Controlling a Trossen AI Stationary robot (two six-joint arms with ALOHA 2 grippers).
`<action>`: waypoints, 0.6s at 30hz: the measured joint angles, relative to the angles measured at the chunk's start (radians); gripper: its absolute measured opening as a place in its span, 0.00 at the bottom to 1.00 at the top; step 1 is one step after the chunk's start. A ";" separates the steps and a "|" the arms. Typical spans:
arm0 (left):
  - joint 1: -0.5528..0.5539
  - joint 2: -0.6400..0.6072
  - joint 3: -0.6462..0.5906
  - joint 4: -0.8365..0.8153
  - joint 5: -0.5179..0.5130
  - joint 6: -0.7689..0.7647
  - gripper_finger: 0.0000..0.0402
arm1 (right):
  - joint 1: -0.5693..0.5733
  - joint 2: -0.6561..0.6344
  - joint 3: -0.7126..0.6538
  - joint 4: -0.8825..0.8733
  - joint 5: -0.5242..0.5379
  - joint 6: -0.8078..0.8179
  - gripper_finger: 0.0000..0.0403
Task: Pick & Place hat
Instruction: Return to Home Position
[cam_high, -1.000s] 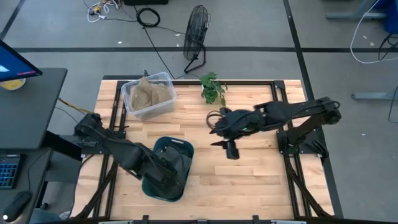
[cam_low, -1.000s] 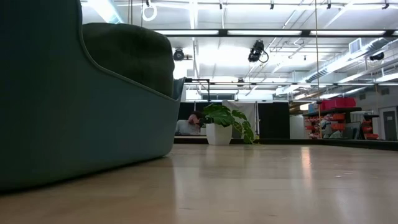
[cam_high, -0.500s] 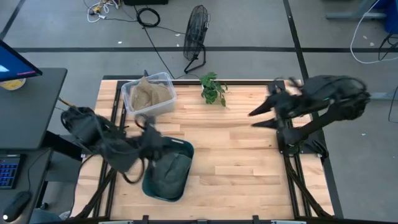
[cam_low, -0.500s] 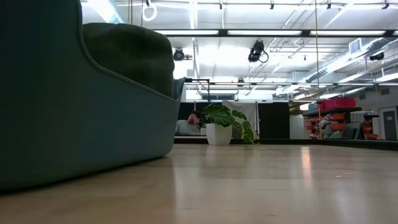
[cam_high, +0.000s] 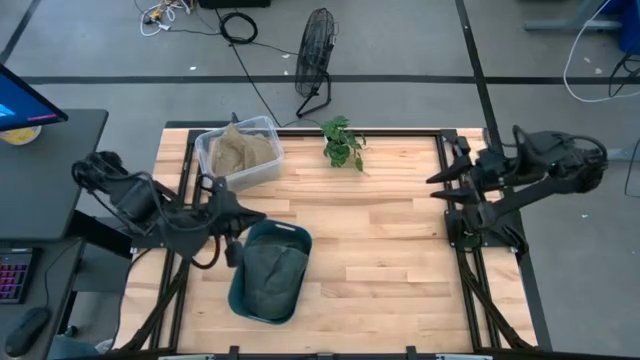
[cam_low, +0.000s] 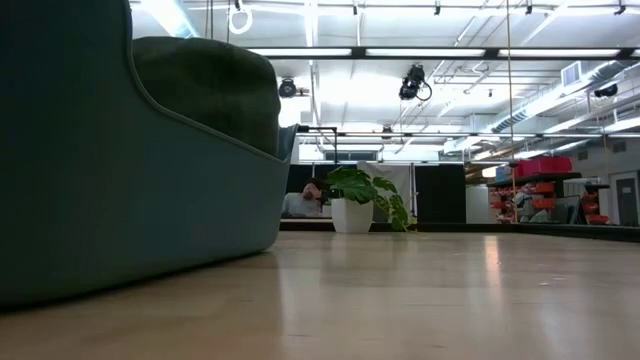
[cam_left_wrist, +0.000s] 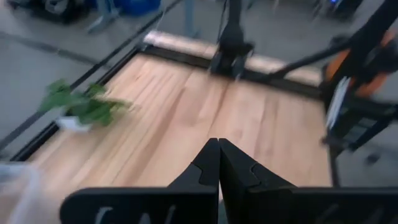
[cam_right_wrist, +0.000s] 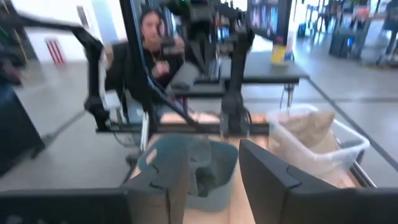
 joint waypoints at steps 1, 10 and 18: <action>0.007 -0.042 -0.086 0.104 0.000 0.026 0.01 | 0.000 -0.032 -0.037 0.028 0.000 0.000 0.35; 0.138 -0.306 -0.694 0.822 0.111 0.197 0.01 | 0.000 -0.259 -0.294 0.192 -0.008 0.009 0.35; 0.255 -0.550 -0.900 0.867 0.146 0.226 0.01 | 0.000 -0.475 -0.405 0.225 0.000 -0.046 0.35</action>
